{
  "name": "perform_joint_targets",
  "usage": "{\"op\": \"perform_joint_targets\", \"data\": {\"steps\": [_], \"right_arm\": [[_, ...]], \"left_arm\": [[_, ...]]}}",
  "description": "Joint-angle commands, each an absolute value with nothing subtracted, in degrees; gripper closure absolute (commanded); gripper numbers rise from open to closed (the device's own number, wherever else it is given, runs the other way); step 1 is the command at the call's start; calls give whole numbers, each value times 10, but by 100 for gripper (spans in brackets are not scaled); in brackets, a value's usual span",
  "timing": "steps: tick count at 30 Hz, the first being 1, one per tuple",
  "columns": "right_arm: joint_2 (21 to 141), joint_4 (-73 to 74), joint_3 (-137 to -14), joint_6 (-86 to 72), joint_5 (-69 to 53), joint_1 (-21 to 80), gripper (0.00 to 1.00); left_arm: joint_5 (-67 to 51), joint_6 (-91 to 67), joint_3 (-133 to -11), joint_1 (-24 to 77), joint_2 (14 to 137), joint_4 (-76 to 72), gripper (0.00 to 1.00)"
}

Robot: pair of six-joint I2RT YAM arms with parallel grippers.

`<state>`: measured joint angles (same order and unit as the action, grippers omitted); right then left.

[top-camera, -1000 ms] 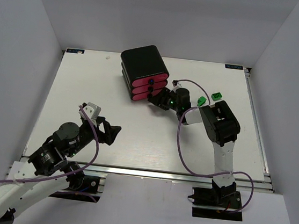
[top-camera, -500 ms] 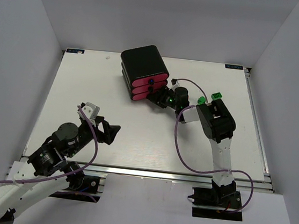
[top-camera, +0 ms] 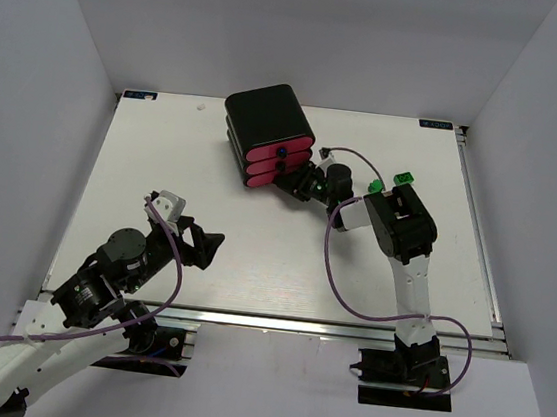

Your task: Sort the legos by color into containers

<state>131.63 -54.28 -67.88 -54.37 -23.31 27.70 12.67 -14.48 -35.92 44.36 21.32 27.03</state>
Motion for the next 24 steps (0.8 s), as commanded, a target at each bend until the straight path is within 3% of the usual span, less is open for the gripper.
{"op": "perform_joint_targets", "data": {"steps": [1,10,16,20,21,24], "right_arm": [[1307,-610,-652,-555,-231,265,76],[1225,-642,-515,-542,-244,233,77],[1194,-643,-462,-530,-259,230,70],[1189,-628,-463,-520,-272,231,55],[1188,-617,-466,-516,-278,230,41],[1162,-568,-468,-479,-294,229,30]], "left_arm": [[129,-147,-352,441,214,274,7],[120,-147,-351,441,209,272,7],[116,-145,-350,441,210,268,7],[113,-144,-349,441,213,267,7],[113,-144,-349,441,213,267,7],[113,-144,-349,441,214,265,7]]}}
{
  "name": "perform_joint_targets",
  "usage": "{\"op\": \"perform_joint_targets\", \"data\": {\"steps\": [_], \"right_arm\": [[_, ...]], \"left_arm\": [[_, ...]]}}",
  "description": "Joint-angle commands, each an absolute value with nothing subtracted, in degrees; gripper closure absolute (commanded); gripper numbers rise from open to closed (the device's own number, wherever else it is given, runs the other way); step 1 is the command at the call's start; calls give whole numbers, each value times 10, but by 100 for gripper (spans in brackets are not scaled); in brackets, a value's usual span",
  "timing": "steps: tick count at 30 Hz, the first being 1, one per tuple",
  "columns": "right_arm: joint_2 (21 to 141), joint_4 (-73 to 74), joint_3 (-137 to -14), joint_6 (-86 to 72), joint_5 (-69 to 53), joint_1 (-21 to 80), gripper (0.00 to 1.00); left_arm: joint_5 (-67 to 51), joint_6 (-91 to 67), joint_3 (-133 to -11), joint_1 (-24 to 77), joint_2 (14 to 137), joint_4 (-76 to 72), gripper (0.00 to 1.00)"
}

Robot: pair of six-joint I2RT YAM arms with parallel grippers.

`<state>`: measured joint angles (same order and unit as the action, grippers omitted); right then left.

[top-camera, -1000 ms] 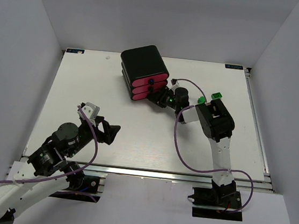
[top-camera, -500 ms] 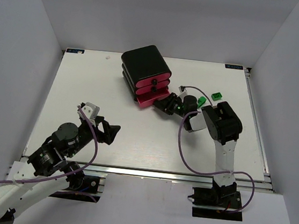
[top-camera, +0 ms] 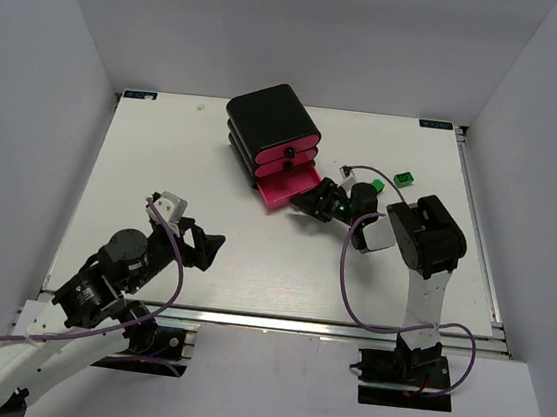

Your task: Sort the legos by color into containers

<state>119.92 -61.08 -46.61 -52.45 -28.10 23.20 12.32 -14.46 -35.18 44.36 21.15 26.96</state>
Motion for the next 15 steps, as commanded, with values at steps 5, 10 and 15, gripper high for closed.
{"op": "perform_joint_targets", "data": {"steps": [5,10,15], "right_arm": [[1086,-456,-439,-354,-306,223,27],[967,-248,-436,-217,-289,214,26],[841,-63,-462,-35,-193,209,34]], "left_arm": [[100,-141,-347,441,215,254,7],[82,-141,-346,441,212,249,8],[65,-140,-345,441,207,243,15]]}}
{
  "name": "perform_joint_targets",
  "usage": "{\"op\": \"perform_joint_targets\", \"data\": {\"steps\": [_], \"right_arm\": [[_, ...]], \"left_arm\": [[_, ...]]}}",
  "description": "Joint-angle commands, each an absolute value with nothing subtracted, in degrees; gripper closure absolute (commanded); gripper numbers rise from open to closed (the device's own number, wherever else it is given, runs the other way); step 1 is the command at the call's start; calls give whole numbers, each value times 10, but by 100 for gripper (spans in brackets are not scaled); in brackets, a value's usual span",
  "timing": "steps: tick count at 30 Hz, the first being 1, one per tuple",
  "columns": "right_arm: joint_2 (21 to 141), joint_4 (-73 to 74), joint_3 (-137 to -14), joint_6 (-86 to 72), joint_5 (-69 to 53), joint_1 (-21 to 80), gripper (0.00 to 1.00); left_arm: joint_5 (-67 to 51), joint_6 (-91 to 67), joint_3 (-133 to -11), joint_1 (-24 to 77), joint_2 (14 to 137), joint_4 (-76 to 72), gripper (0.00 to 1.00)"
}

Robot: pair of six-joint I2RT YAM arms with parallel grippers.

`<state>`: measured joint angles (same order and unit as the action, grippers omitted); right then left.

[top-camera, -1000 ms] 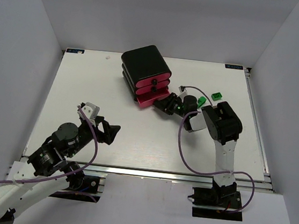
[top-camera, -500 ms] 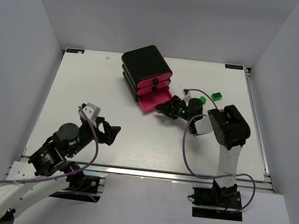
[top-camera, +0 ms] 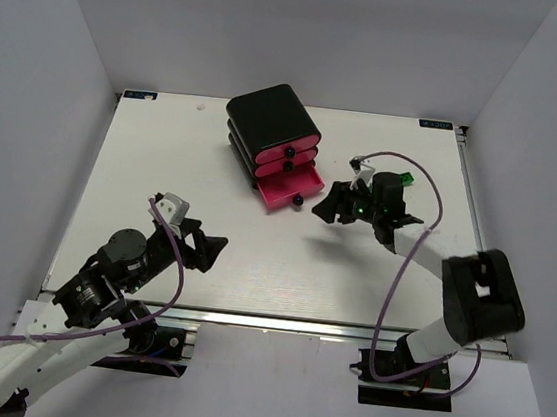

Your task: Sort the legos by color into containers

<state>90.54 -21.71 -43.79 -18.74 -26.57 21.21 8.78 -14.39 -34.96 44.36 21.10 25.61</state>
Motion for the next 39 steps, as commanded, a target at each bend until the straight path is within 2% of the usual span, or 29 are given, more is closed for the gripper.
{"op": "perform_joint_targets", "data": {"steps": [1,2,3,4,6,7,8,11,12,13,16,22,24,26,28,31,36,39], "right_arm": [[820,-29,-463,-14,-164,203,37],[784,-14,-465,29,-112,195,56],[769,-1,-467,44,-86,191,67],[758,21,-472,59,-73,180,73],[744,87,-482,143,-145,165,65],[747,125,-515,173,-171,150,57],[762,167,-534,199,-193,144,42],[779,277,-607,267,-228,122,18],[789,299,-623,284,-222,117,15],[795,331,-635,315,-225,114,14],[825,412,-691,370,-232,97,13],[822,484,-720,547,-334,67,19],[796,476,-690,631,-359,62,24],[758,442,-656,697,-359,56,23],[735,412,-607,771,-338,53,22],[739,416,-610,840,-282,45,20],[869,553,-700,935,-193,15,22],[918,547,-715,986,-160,-12,24]], "left_arm": [[62,-140,-345,441,207,244,17],[59,-139,-344,441,208,242,21],[55,-138,-344,441,209,241,23],[48,-136,-344,441,212,242,27],[47,-135,-345,441,218,243,38],[41,-135,-347,441,220,243,40],[40,-135,-347,441,218,246,41],[40,-133,-345,441,208,244,32],[42,-134,-345,441,201,244,26],[43,-134,-345,441,198,244,20],[48,-136,-341,441,187,243,14],[56,-138,-343,441,203,248,13],[56,-138,-344,441,207,251,13],[57,-139,-345,441,207,251,13],[60,-139,-344,441,201,251,12],[60,-138,-343,441,191,250,12],[58,-138,-342,441,182,249,12],[59,-138,-342,441,182,249,12]]}}
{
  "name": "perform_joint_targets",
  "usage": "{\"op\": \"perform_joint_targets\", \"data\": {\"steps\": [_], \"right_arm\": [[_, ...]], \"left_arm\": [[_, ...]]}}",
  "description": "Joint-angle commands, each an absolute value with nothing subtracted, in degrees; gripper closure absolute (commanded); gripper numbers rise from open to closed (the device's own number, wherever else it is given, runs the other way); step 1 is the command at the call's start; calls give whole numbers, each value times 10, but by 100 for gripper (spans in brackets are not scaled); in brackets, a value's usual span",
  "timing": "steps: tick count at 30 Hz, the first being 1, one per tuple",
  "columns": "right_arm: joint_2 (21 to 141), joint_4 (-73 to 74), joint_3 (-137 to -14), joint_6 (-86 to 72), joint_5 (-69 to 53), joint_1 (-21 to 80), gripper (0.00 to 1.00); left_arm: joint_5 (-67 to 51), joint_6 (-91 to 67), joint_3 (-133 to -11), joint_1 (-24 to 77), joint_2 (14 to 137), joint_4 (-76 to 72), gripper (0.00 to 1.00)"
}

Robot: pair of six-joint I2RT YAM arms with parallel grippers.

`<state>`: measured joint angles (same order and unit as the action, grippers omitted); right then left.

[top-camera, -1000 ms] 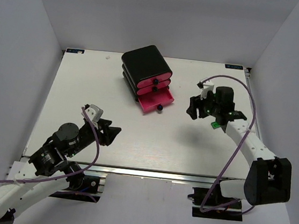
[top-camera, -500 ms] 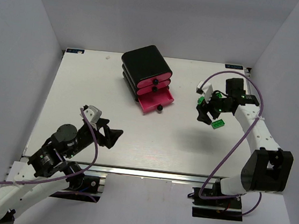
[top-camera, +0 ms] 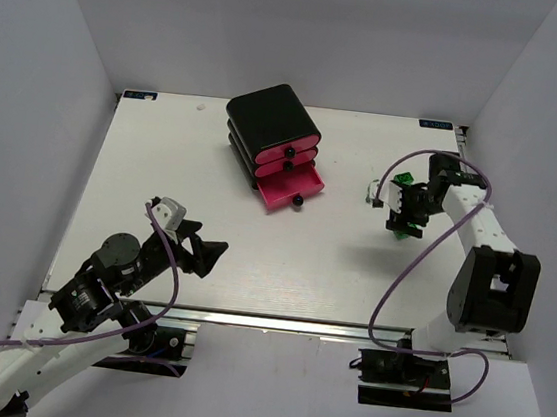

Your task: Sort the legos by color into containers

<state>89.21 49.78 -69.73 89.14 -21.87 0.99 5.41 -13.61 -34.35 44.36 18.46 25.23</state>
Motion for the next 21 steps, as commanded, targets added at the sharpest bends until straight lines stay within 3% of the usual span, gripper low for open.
{"op": "perform_joint_targets", "data": {"steps": [1,5,21], "right_arm": [[920,514,-706,1004,-152,-16,24],[918,422,-637,1133,-115,-37,24],[1061,447,-728,1234,-109,-42,20]], "left_arm": [[59,-136,-342,441,182,250,11],[60,-136,-343,441,183,250,12],[62,-133,-344,441,187,252,11]]}}
